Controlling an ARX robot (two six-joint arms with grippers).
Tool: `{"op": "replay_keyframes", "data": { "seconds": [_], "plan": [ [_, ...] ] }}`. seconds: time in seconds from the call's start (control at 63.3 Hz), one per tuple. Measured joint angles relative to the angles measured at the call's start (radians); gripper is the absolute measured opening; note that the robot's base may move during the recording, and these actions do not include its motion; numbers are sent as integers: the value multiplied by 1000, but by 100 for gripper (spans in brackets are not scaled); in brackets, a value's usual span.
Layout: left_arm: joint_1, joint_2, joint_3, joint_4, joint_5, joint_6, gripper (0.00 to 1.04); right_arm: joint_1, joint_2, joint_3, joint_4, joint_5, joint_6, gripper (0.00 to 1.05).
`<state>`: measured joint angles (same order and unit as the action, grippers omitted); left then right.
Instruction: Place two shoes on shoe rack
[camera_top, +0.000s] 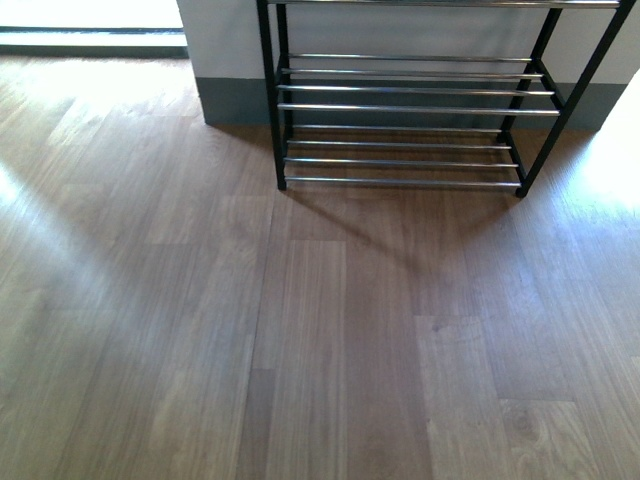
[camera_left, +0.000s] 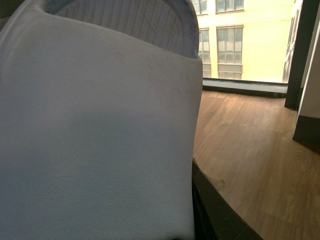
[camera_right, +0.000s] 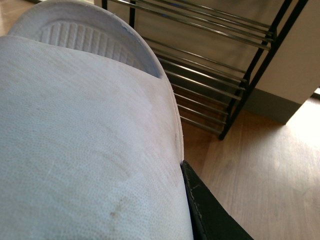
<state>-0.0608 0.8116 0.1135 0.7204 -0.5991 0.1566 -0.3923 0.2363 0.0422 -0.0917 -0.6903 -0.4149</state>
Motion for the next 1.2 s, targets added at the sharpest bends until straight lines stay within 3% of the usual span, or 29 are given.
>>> {"op": "replay_keyframes", "data": {
  "seconds": [1.201],
  "plan": [
    [0,0,-1,0,-4,0,2,-2,-1,-2,-1,-5,-1,2]
  ]
}}
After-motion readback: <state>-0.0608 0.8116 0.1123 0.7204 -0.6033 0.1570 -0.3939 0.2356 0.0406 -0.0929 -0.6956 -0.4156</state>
